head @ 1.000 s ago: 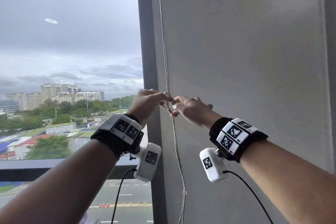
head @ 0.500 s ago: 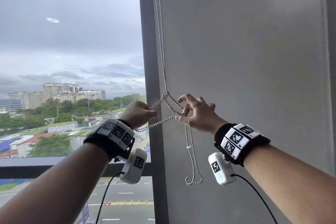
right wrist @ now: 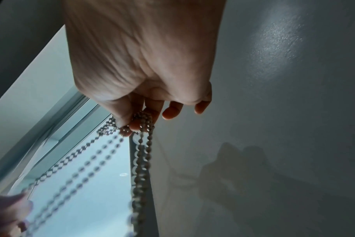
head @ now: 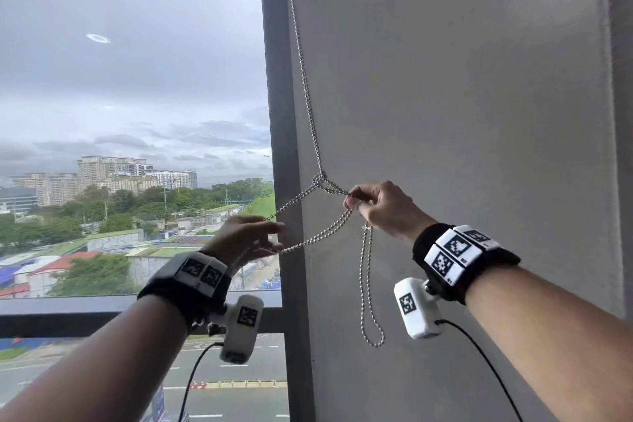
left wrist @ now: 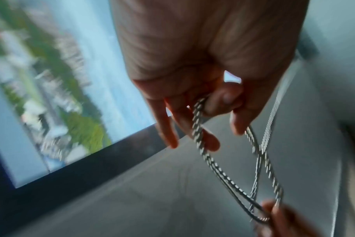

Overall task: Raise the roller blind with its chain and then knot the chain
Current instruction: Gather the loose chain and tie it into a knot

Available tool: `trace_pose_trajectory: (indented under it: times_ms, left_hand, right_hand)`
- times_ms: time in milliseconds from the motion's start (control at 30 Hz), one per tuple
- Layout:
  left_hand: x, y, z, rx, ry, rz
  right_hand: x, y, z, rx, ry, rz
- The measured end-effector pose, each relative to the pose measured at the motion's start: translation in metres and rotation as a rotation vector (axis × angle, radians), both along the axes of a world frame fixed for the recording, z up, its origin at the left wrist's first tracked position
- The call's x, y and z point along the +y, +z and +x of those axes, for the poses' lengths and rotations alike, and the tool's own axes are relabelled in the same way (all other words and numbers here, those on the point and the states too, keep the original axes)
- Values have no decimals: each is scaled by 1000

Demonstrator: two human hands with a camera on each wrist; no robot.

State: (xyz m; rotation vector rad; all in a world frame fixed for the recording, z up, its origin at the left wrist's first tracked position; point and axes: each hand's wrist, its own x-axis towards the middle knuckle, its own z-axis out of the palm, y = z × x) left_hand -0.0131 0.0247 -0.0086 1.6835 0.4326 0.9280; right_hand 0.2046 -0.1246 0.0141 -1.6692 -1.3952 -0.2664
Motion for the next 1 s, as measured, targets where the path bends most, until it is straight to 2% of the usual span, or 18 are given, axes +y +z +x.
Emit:
trace_pose_trajectory:
  times_ms: [67, 100, 167, 233, 367, 500, 633, 767, 867, 1000]
  left_hand:
    - [2, -7, -1, -381, -160, -304]
    - [2, -9, 0, -499, -194, -381]
    - [-3, -10, 5, -597, -213, -421]
    - [-9, -10, 6, -527, -179, -335]
    - [-12, -20, 8, -100, 39, 121]
    - [-4, -31, 14, 215, 135, 380]
    - [7, -40, 17, 409, 252, 661]
    - [25, -41, 10, 359, 322, 592]
    - [25, -42, 7, 294, 320, 532]
    - [6, -55, 13, 201, 234, 413]
  right_hand:
    - [2, -3, 2, 14, -4, -9]
    - [4, -5, 3, 16, -2, -8]
    - [10, -8, 4, 18, -1, -21]
    - [13, -12, 3, 21, 15, -33]
    - [10, -17, 9, 53, -30, -41]
    - [7, -20, 4, 21, -29, -95]
    - [15, -26, 10, 78, 1, -118]
    - [22, -27, 32, 91, 62, -174]
    - [10, -19, 22, 126, 53, -118]
    - [4, -18, 17, 198, 121, 28]
